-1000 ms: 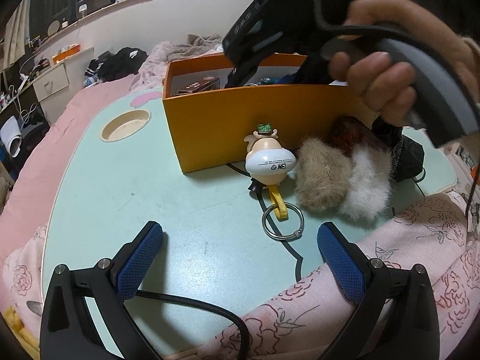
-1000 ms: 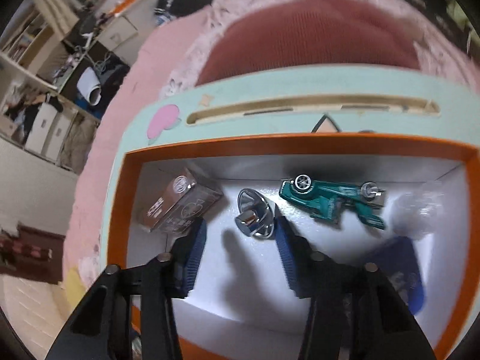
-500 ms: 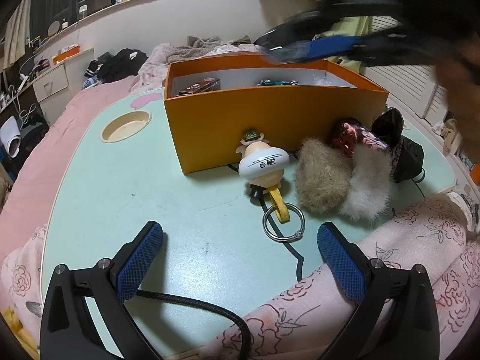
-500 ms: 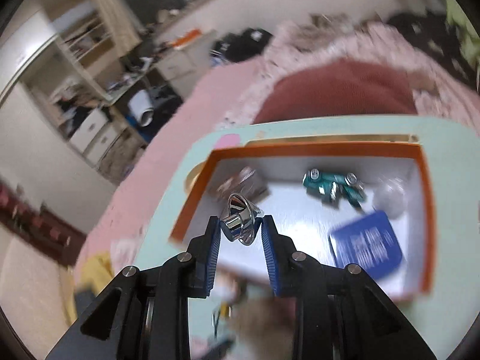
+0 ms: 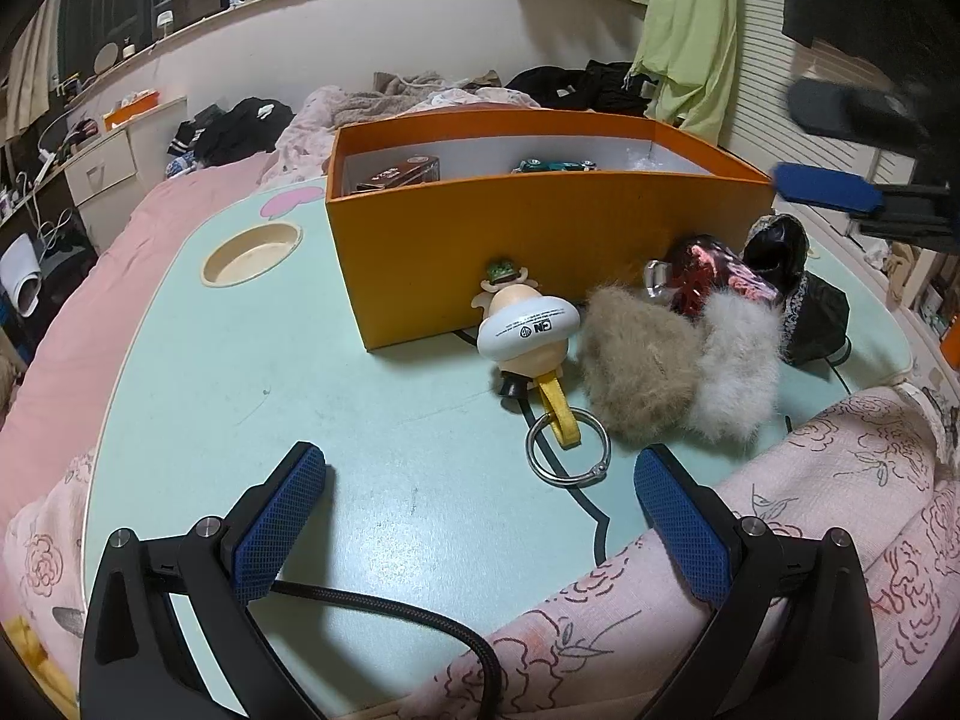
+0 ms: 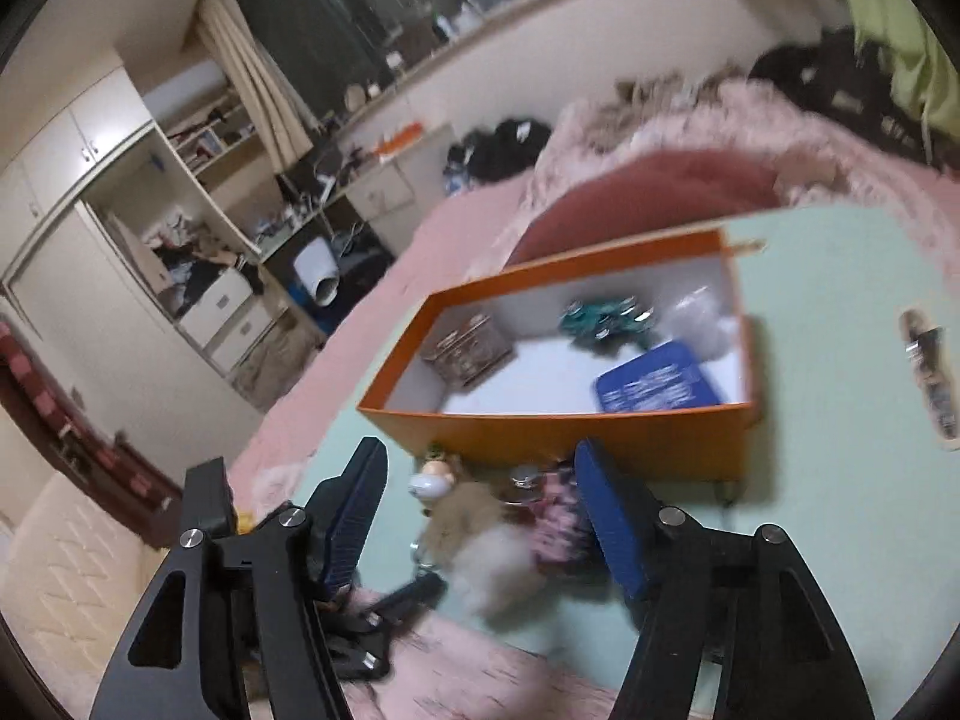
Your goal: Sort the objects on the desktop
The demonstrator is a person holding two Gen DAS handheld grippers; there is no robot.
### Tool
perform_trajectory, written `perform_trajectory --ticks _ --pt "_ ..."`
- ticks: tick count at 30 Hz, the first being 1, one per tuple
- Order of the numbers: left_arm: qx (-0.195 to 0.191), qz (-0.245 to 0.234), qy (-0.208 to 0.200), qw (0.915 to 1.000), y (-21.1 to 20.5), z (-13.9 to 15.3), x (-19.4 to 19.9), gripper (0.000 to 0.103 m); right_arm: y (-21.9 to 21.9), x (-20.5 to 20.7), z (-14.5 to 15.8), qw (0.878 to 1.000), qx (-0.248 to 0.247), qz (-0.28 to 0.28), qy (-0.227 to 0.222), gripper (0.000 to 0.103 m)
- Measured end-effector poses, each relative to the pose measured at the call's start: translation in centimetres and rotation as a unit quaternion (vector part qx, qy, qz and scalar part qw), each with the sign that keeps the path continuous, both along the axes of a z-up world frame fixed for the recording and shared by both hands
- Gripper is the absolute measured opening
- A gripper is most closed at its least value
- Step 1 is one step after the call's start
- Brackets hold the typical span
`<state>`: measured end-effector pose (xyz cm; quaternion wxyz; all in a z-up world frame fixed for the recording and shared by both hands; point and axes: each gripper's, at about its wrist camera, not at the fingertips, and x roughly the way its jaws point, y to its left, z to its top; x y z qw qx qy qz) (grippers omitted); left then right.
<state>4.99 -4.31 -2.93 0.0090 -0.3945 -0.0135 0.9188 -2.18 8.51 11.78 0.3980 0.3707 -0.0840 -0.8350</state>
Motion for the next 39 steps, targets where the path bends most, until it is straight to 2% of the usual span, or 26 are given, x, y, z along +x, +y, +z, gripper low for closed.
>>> perform_trajectory --ticks 3,5,7,10,13,15,19,29,34,39 --pt "0.000 0.000 0.000 1.0000 0.0 0.0 0.0 0.103 1.0 2.2 -0.2 0.998 0.050 0.010 0.042 0.065" --pt "0.000 0.000 0.000 1.0000 0.0 0.0 0.0 0.103 1.9 4.4 -0.9 0.991 0.107 0.007 0.085 0.065" --pt "0.000 0.000 0.000 1.0000 0.0 0.0 0.0 0.103 2.8 5.2 -1.9 0.983 0.151 -0.009 0.102 0.065" --pt "0.000 0.000 -0.001 1.0000 -0.1 0.0 0.0 0.103 3.5 4.6 -3.9 0.980 0.181 -0.025 0.081 0.066" --pt "0.000 0.000 0.000 1.0000 -0.1 0.0 0.0 0.103 2.4 3.6 -6.7 0.970 0.234 -0.026 0.066 0.067" --pt "0.000 0.000 0.000 1.0000 0.0 0.0 -0.1 0.103 1.7 3.6 -7.3 0.969 0.227 -0.029 0.092 0.072" --pt "0.001 0.001 0.001 1.0000 -0.1 0.1 -0.1 0.103 1.8 2.4 -7.6 0.971 0.222 -0.023 0.087 0.088" --pt "-0.006 0.000 0.006 1.0000 -0.3 0.7 -0.2 0.103 2.6 3.0 -7.5 0.975 0.199 -0.028 0.098 0.090" --pt "-0.009 -0.006 0.009 0.9999 0.0 0.7 -0.3 0.103 2.4 3.1 -7.7 0.974 0.204 -0.031 0.098 0.092" --pt "0.008 0.006 0.006 0.9999 -1.5 0.0 0.6 0.103 1.5 3.2 -7.6 0.973 0.206 -0.029 0.104 0.094"
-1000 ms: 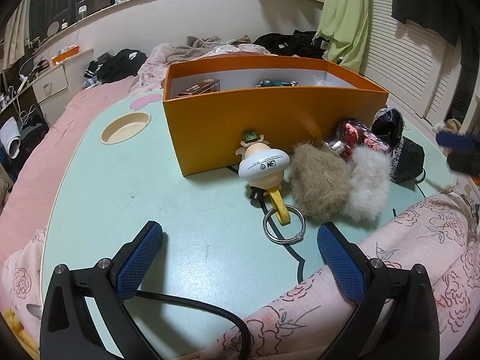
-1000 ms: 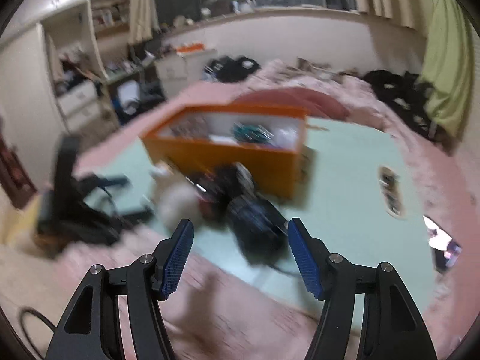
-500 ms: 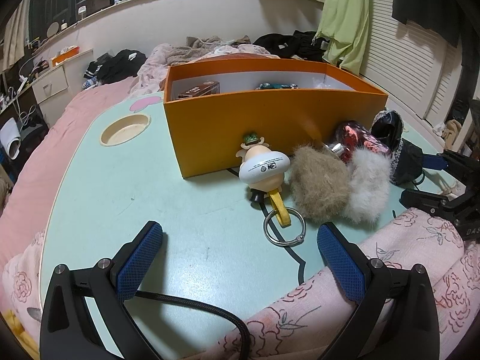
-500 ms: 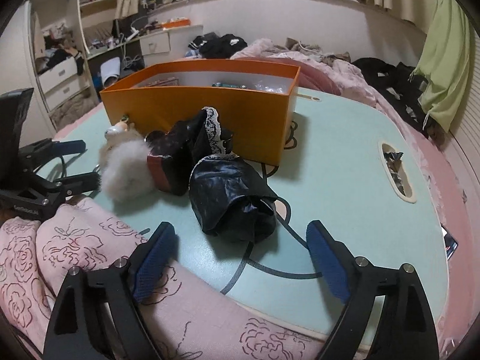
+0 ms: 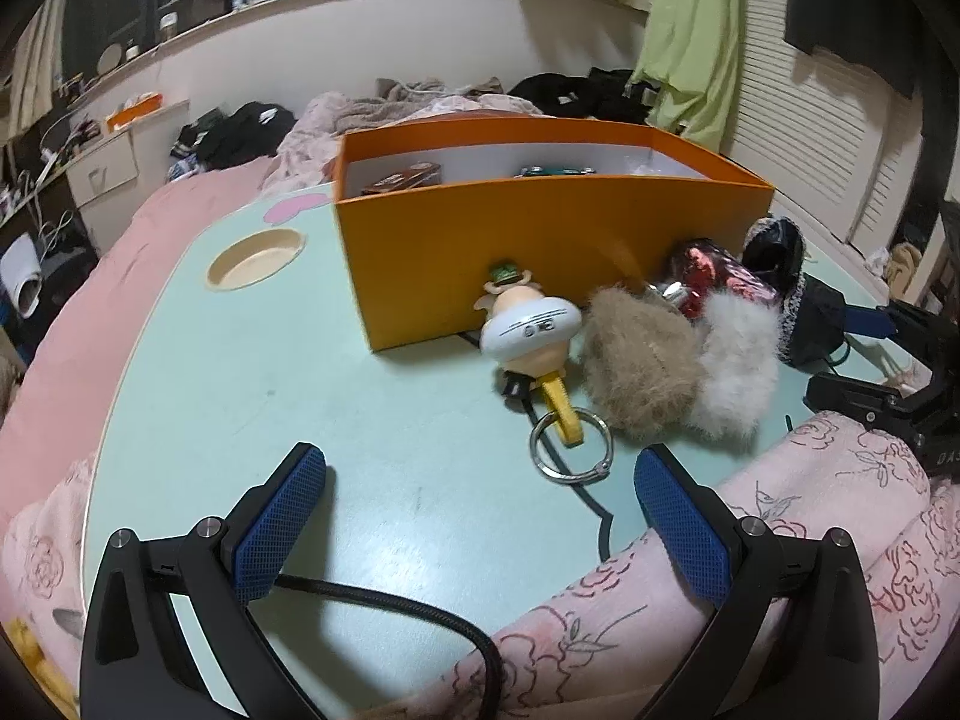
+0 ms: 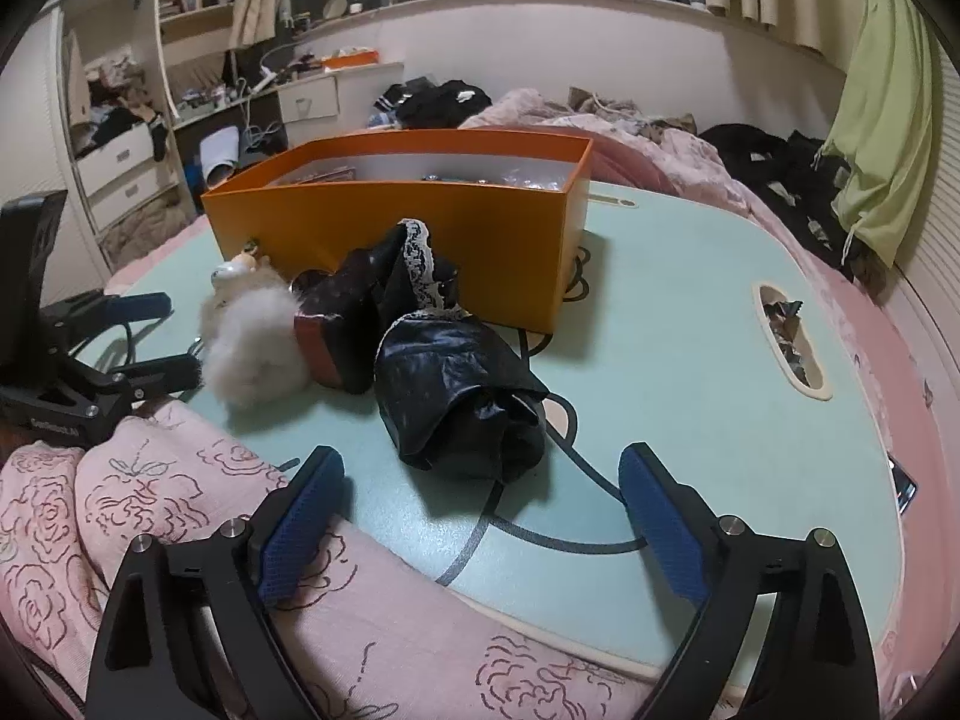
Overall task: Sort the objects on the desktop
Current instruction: 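Grasp the green toy car with the left gripper and place it beside the figurine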
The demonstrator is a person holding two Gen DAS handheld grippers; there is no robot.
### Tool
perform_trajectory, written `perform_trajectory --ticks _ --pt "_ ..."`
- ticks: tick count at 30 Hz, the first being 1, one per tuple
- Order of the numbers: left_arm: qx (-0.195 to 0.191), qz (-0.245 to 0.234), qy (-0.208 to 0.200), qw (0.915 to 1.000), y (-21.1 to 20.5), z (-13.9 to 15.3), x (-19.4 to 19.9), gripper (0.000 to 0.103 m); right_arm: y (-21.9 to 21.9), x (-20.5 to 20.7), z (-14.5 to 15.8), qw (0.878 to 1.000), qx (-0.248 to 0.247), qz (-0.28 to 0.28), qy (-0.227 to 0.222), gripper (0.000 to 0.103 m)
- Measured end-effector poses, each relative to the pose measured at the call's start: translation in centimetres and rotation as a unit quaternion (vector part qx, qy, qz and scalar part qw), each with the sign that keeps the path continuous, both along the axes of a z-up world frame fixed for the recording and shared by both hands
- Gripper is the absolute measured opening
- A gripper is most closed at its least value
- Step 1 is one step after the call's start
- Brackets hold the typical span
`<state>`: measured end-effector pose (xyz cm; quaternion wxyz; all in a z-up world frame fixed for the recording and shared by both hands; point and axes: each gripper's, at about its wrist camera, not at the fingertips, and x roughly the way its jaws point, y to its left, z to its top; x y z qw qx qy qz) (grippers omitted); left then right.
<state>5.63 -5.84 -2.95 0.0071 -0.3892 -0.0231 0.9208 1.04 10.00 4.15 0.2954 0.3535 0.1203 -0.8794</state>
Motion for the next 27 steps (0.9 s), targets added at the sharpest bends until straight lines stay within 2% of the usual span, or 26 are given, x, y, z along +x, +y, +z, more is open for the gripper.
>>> perform_trajectory --ticks 3,5,6,8,10,12,14,16,18,21,24,26,27 --pt "0.008 0.014 -0.007 0.9998 -0.8 1.0 0.1 0.103 0.2 -0.1 0.0 1.000 -0.004 0.001 -0.002 0.094" --pt "0.005 0.025 0.023 0.9994 -1.1 3.7 0.2 0.102 0.1 -0.1 0.1 1.000 -0.008 0.001 -0.001 0.094" --pt "0.016 0.022 0.050 0.9984 -1.1 5.7 0.1 0.103 0.1 -0.2 0.1 1.000 -0.009 0.001 -0.001 0.094" --pt "0.040 0.014 0.074 0.9963 -0.8 8.5 -1.1 0.103 0.0 -0.2 0.1 1.000 -0.011 0.001 -0.002 0.094" --pt "0.065 0.001 0.057 0.9963 -0.1 10.6 -4.3 0.103 0.0 -0.3 0.1 1.000 -0.014 0.001 -0.002 0.094" --pt "0.079 -0.010 0.022 0.9966 0.9 11.0 -7.7 0.102 0.0 -0.3 0.0 1.000 -0.016 0.001 -0.002 0.094" --pt "0.081 -0.021 -0.027 0.9961 2.4 10.4 -12.6 0.102 0.1 -0.3 0.0 1.000 -0.019 0.002 -0.003 0.095" --pt "0.063 -0.011 -0.055 0.9964 3.3 9.5 -15.7 0.102 0.3 -0.3 0.0 1.000 -0.022 0.002 -0.003 0.095" --pt "0.039 0.001 -0.095 0.9947 4.4 7.8 -19.1 0.097 0.5 -0.3 0.0 1.000 -0.026 0.003 -0.003 0.095" --pt "0.039 0.019 -0.132 0.9903 4.5 5.4 -21.0 0.089 0.8 -0.3 0.0 0.999 -0.031 0.004 -0.003 0.095" --pt "0.035 0.035 -0.167 0.9846 4.6 3.3 -22.8 0.088 0.9 -0.3 0.0 0.999 -0.033 0.004 -0.004 0.095" --pt "0.038 0.039 -0.181 0.9820 4.8 2.9 -23.6 0.080 0.9 -0.3 0.0 0.999 -0.035 0.005 -0.004 0.095" --pt "0.044 0.040 -0.186 0.9808 4.8 2.9 -23.9 0.080 0.9 -0.3 0.0 0.999 -0.036 0.005 -0.004 0.095"
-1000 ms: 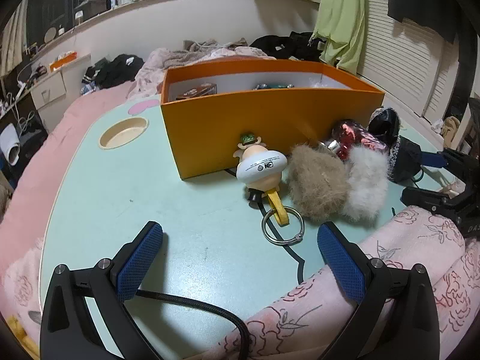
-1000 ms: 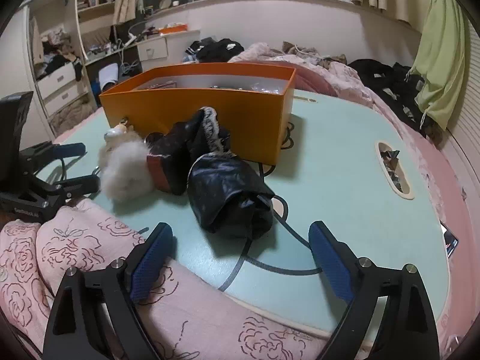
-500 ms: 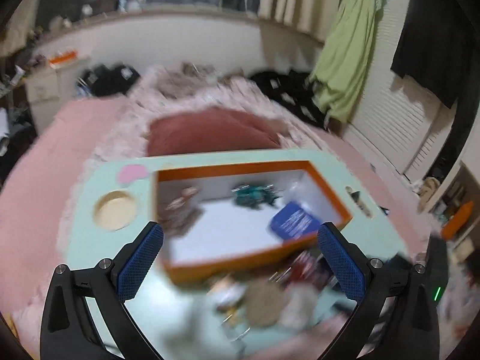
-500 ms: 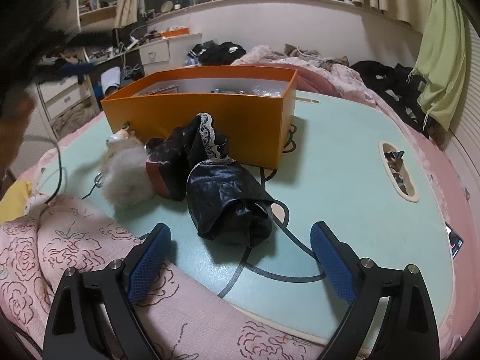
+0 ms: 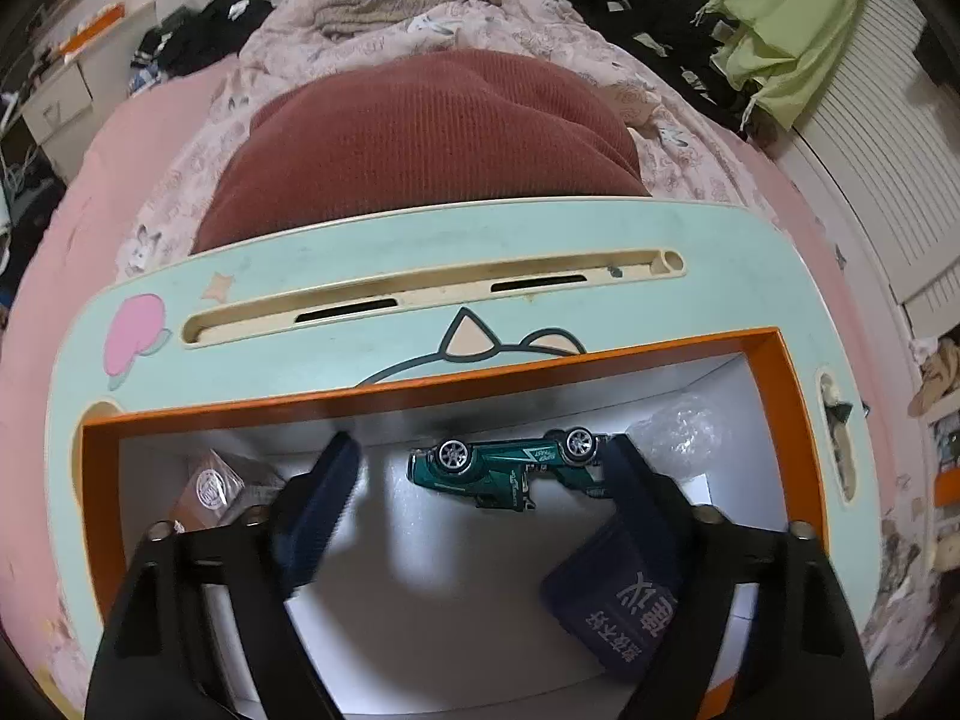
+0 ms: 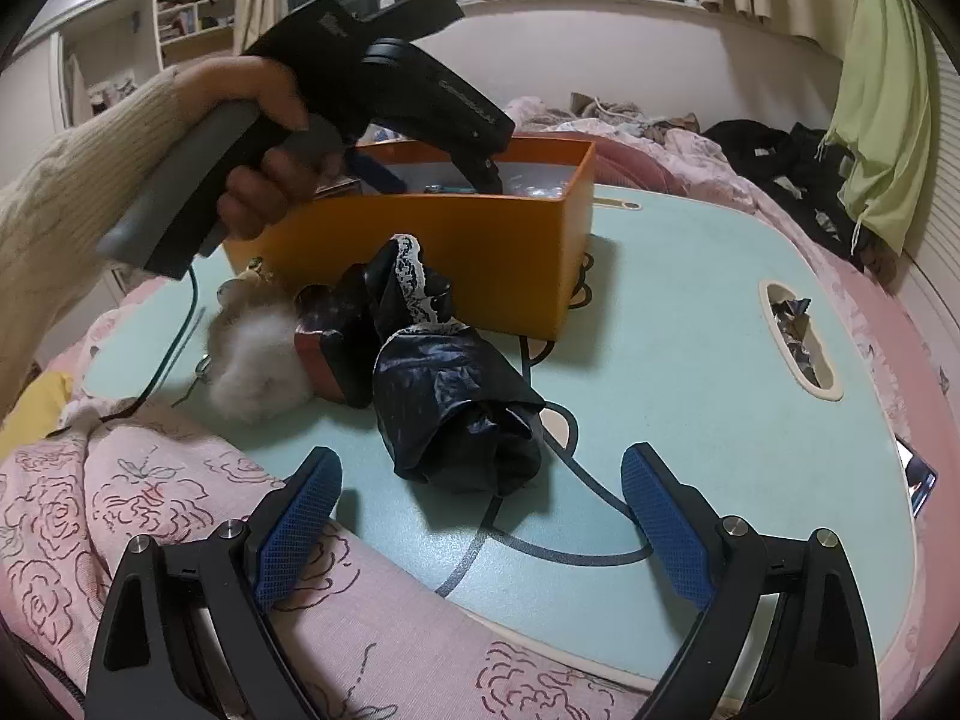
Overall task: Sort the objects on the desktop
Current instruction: 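Grasp the green toy car with the left gripper and place it beside the figurine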
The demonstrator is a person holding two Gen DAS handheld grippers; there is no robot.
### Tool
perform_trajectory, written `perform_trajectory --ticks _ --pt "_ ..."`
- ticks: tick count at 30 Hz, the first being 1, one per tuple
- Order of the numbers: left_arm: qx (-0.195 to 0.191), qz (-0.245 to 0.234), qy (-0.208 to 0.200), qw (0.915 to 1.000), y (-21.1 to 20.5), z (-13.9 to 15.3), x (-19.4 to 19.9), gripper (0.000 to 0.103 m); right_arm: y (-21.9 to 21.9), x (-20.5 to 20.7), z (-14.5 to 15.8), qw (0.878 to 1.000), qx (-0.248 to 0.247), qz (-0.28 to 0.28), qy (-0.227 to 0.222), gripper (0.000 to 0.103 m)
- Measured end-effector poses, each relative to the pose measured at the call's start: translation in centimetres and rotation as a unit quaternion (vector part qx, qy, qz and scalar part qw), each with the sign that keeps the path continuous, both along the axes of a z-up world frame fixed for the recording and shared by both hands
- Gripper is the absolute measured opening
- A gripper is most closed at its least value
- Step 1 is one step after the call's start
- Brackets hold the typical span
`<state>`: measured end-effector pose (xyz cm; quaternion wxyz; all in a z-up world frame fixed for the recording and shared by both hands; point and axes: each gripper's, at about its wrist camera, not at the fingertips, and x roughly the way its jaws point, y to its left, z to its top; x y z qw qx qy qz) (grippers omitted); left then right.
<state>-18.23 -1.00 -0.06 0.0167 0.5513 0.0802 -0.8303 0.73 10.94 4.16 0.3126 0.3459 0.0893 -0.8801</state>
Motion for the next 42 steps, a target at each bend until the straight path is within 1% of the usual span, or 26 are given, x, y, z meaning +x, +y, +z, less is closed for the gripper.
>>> perform_trajectory --ticks 4,6,8,9,11,12,13,14,15,18,21,22,23,25,27,28,29,30,32,33,35,37,39,41,42 --pt "0.003 -0.001 -0.021 0.9998 0.3 -0.2 -0.9 0.080 0.0 -0.1 0.0 1.000 -0.002 0.001 -0.001 0.095" --pt "-0.004 0.002 -0.038 0.9993 0.6 0.1 -1.1 0.080 -0.1 0.0 0.0 1.000 -0.002 0.001 -0.001 0.095" --pt "-0.009 -0.001 -0.038 0.9992 1.0 0.5 -1.2 0.080 -0.1 0.0 0.0 1.000 -0.002 0.002 -0.001 0.095" --pt "-0.017 -0.005 -0.041 0.9990 1.3 0.4 -1.3 0.080 -0.1 0.0 0.0 1.000 -0.003 0.002 -0.001 0.095" --pt "-0.029 -0.019 -0.056 0.9978 1.9 -0.6 -2.0 0.081 -0.2 0.1 0.0 1.000 -0.003 0.002 -0.001 0.095" --pt "-0.038 -0.026 -0.077 0.9960 2.1 -1.6 -2.4 0.081 -0.2 0.1 -0.1 1.000 -0.003 0.002 -0.002 0.095" --pt "-0.042 -0.028 -0.089 0.9948 2.1 -2.0 -2.6 0.081 -0.2 0.1 0.0 1.000 -0.003 0.002 -0.002 0.095" --pt "-0.045 -0.030 -0.075 0.9957 2.3 -1.5 -2.6 0.080 -0.2 0.2 0.0 1.000 -0.004 0.003 -0.001 0.095" --pt "-0.044 -0.030 -0.074 0.9958 2.4 -1.3 -2.6 0.074 -0.2 0.1 0.0 1.000 -0.004 0.003 -0.001 0.095" --pt "-0.036 -0.036 -0.061 0.9968 2.3 -0.4 -2.3 0.073 -0.3 0.0 0.1 1.000 -0.005 0.003 -0.001 0.095" --pt "-0.013 -0.039 -0.025 0.9988 1.4 1.2 -1.1 0.073 -0.2 0.0 0.0 1.000 -0.005 0.003 -0.001 0.095" --pt "0.000 -0.039 -0.004 0.9992 0.8 2.4 -0.2 0.073 -0.2 0.0 0.0 1.000 -0.004 0.003 -0.001 0.095" --pt "0.011 -0.040 0.009 0.9991 0.4 3.3 0.5 0.073 -0.2 0.0 0.0 1.000 -0.005 0.003 -0.001 0.095" --pt "0.041 -0.045 0.050 0.9969 -0.7 6.3 3.0 0.073 -0.2 0.0 0.0 1.000 -0.004 0.003 -0.001 0.095" --pt "0.055 -0.054 0.089 0.9930 -1.5 8.8 6.2 0.073 -0.2 0.0 0.0 1.000 -0.005 0.003 -0.001 0.095" --pt "0.058 -0.058 0.101 0.9914 -1.6 9.4 7.5 0.073 -0.2 0.0 0.0 1.000 -0.004 0.003 -0.001 0.095" --pt "0.066 -0.062 0.118 0.9888 -2.2 10.6 9.8 0.073 -0.2 0.0 0.0 1.000 -0.004 0.003 -0.001 0.095" --pt "0.071 -0.065 0.125 0.9875 -2.7 11.0 11.5 0.073 -0.2 0.0 0.0 1.000 -0.004 0.003 -0.001 0.095" --pt "0.079 -0.068 0.128 0.9862 -3.1 10.5 14.4 0.073 -0.2 0.0 0.0 1.000 -0.004 0.003 -0.001 0.095" --pt "0.084 -0.066 0.121 0.9869 -3.3 10.0 15.8 0.073 -0.2 0.0 0.0 1.000 -0.004 0.003 -0.001 0.095" --pt "0.095 -0.060 0.111 0.9875 -3.0 8.7 16.9 0.073 -0.3 0.0 0.0 1.000 -0.004 0.003 -0.001 0.096" --pt "0.108 -0.048 0.110 0.9869 -3.6 7.1 17.0 0.073 -0.3 0.0 0.0 1.000 -0.004 0.003 -0.001 0.096" --pt "0.125 -0.035 0.121 0.9841 -4.1 5.7 16.7 0.074 -0.3 0.1 0.0 1.000 -0.005 0.003 -0.001 0.096" --pt "0.140 -0.022 0.130 0.9812 -4.4 4.9 16.3 0.074 -0.3 0.0 0.0 1.000 -0.005 0.003 -0.001 0.096" --pt "0.140 -0.013 0.129 0.9816 -4.6 4.6 16.2 0.074 -0.3 0.0 0.0 1.000 -0.004 0.003 -0.001 0.096"
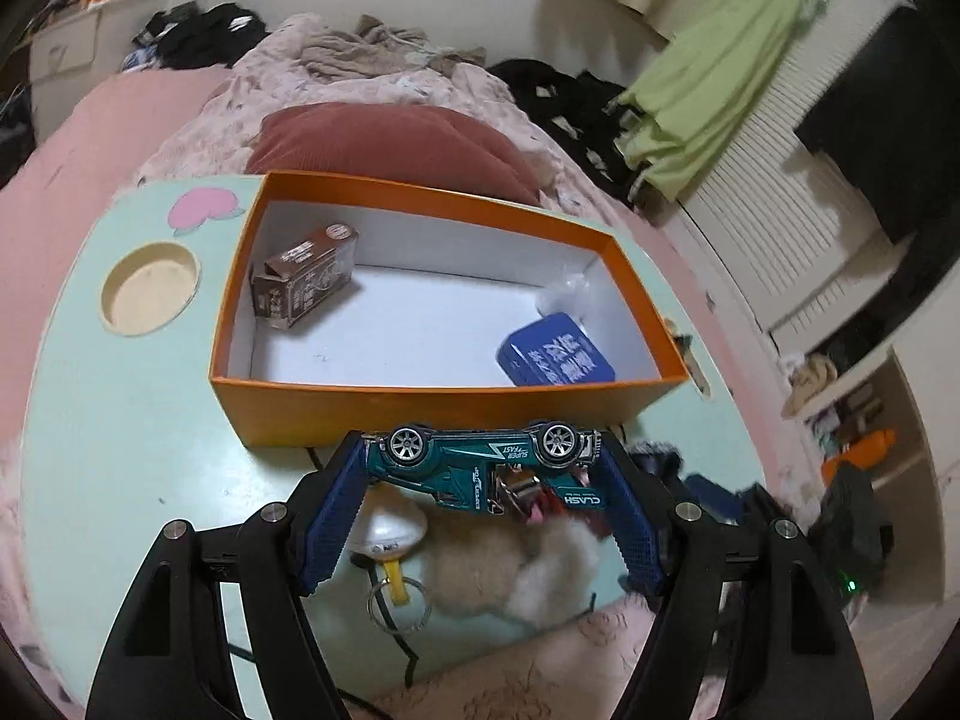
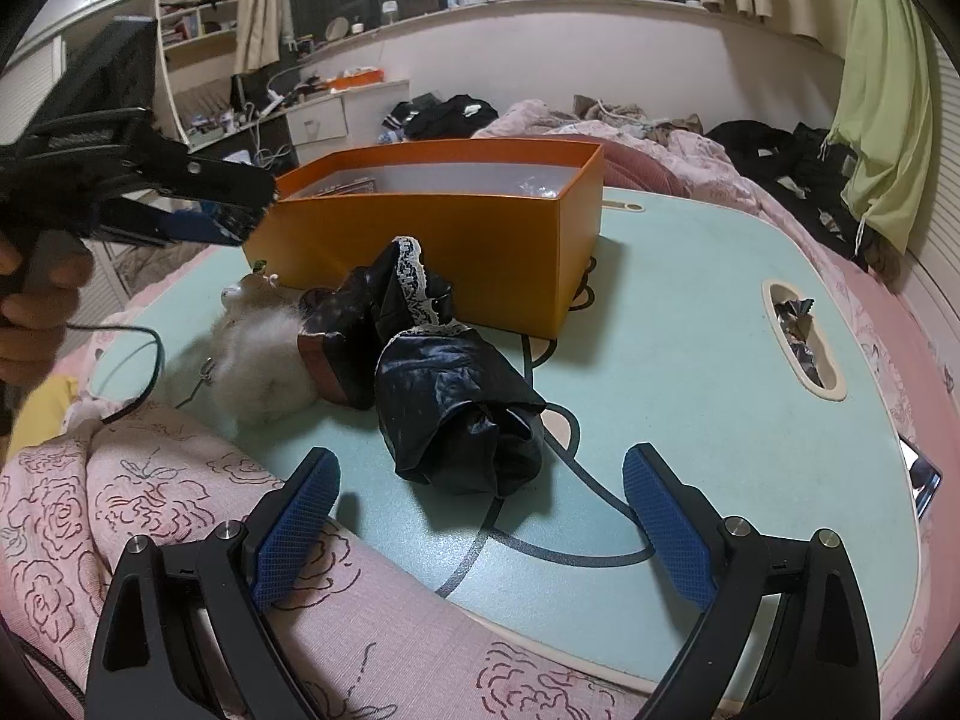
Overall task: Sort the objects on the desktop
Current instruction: 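Grasp the green toy car with the left gripper and place it beside the figurine, then grasp the brown printed packet in the box with the right gripper and set it on the table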
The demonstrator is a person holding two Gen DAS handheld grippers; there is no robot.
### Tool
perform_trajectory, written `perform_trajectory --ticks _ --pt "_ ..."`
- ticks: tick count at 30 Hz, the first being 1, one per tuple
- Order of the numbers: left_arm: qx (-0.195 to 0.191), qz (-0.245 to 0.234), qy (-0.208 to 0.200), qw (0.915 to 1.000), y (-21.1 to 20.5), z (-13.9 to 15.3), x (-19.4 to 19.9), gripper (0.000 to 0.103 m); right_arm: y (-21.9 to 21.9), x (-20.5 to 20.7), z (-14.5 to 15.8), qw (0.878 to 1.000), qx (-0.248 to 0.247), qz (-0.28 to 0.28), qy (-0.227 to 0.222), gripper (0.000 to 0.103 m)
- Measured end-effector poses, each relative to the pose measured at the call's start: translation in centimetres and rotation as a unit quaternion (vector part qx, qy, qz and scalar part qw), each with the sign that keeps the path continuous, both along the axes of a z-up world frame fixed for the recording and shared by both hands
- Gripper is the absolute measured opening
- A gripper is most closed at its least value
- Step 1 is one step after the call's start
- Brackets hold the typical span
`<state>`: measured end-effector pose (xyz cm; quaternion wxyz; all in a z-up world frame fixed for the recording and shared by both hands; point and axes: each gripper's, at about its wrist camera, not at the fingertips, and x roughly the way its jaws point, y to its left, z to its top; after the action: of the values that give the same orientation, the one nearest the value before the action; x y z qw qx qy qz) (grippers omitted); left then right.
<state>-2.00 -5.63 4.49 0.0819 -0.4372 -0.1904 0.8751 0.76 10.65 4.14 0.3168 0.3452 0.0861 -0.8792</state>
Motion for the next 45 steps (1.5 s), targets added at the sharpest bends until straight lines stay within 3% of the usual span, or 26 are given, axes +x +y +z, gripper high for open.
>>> perform_trajectory --ticks 9,14,16,20,26,29,32,35,45 --pt "0.004 -0.003 0.041 0.9991 -1.6 -0.6 2.9 0.076 0.0 0.0 0.0 1.000 0.001 0.000 0.000 0.096" --pt "0.032 0.015 0.048 0.9982 -3.2 -0.6 3.7 0.076 0.0 0.0 0.0 1.000 0.000 0.001 0.000 0.096" --pt "0.011 0.017 0.052 0.9984 -3.6 -0.6 4.8 0.076 -0.1 0.0 0.0 1.000 0.000 0.001 0.000 0.096" --pt "-0.087 -0.001 0.050 0.9950 -3.5 -2.0 7.2 0.080 -0.1 -0.2 -0.1 1.000 0.001 0.001 0.000 0.096" --pt "-0.135 -0.066 0.021 0.9885 -2.4 -6.0 8.2 0.084 -0.2 -0.1 -0.1 1.000 0.001 0.001 0.001 0.096" --pt "-0.204 -0.069 0.064 0.9745 -0.4 -6.9 8.5 0.095 -0.2 -0.1 -0.1 1.000 0.001 0.000 0.000 0.096" --pt "-0.198 -0.035 0.063 0.9775 -0.5 -7.3 7.9 0.103 -0.1 -0.1 0.0 1.000 0.001 0.001 0.001 0.096" --pt "-0.197 -0.015 0.070 0.9778 -0.7 -7.4 7.8 0.103 -0.2 -0.1 0.0 1.000 0.002 0.001 0.001 0.096" --pt "-0.196 -0.007 0.084 0.9769 -1.1 -7.6 8.0 0.103 -0.1 0.0 0.3 1.000 0.006 -0.007 0.004 0.097"
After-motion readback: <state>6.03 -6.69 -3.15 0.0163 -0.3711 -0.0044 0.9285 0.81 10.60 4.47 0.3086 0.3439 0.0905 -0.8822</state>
